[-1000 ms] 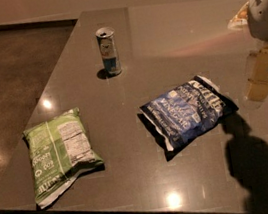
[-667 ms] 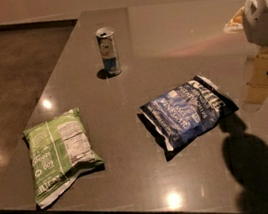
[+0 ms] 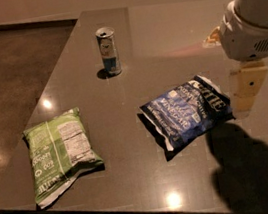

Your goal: Pick blue chip bag

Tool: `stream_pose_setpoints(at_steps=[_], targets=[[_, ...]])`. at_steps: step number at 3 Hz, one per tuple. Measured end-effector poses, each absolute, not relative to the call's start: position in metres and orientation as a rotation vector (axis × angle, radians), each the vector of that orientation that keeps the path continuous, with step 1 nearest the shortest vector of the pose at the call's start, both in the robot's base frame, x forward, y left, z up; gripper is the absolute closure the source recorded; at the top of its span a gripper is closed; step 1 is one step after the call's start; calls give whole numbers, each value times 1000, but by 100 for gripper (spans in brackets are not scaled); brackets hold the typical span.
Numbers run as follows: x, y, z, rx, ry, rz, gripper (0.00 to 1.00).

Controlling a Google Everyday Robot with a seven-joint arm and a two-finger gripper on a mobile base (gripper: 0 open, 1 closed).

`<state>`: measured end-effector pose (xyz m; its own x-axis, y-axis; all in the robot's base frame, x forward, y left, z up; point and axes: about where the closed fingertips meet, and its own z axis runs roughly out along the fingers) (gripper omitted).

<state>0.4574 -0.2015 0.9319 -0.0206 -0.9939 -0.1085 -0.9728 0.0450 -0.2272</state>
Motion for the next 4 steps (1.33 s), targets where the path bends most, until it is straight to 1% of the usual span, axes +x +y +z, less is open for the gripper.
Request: stream_pose_setpoints(at_steps=[2,4], targets=[[476,-181,895,-2182,1986,-68,0],[475,-166,862,-2302,1954,4,0]])
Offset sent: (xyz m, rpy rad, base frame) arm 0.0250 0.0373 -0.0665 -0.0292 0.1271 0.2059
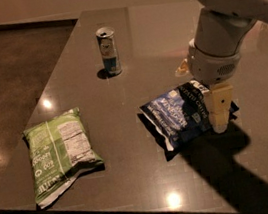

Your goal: Pick blue chip bag

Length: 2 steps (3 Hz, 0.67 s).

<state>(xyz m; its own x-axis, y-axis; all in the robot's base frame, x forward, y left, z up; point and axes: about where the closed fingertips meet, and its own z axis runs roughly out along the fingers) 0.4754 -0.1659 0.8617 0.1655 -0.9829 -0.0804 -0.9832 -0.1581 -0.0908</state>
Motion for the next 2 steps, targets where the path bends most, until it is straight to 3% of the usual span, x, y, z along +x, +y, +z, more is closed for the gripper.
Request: stream_pose_setpoints(at_steps=[2], targets=[[472,-163,852,-2375,1966,37,48]])
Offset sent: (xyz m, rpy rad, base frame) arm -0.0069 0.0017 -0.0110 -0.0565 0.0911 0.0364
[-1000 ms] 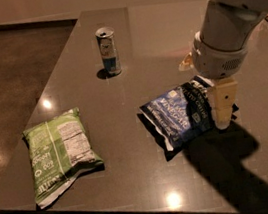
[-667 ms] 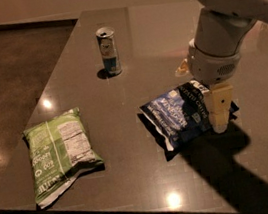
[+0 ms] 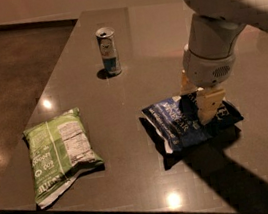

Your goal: Pick blue chip bag

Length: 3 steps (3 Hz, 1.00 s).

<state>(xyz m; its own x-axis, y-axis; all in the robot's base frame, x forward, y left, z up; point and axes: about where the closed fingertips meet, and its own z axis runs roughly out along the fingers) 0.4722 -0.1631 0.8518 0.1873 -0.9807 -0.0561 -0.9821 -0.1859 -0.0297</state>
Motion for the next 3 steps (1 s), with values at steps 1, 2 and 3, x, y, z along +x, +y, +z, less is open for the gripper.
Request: stream_pose_setpoints(at_steps=[1,2,3], targets=[[471,-161,868,-2366,1946,32,72],[471,-159,893,-2325,1935,12,95],[472,-158,920,-2268,1931,6,100]])
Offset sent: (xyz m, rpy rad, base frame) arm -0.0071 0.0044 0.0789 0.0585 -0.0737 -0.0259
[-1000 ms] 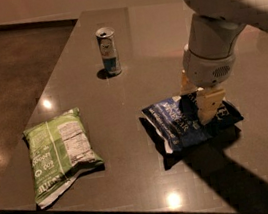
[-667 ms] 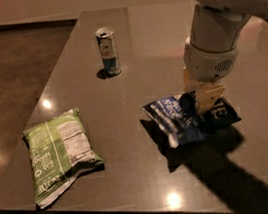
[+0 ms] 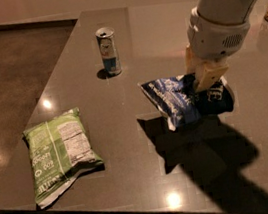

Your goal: Pick blue chip bag

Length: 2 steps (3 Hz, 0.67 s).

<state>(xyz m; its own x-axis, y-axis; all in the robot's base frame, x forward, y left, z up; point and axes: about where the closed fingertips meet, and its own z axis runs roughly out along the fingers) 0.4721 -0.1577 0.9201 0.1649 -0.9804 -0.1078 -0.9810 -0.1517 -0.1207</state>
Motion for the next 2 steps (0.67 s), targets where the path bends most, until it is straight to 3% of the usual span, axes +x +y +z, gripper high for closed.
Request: stream_pose_setpoints(at_steps=[2], targets=[[480,-162,976,-2126,1923,10,100]])
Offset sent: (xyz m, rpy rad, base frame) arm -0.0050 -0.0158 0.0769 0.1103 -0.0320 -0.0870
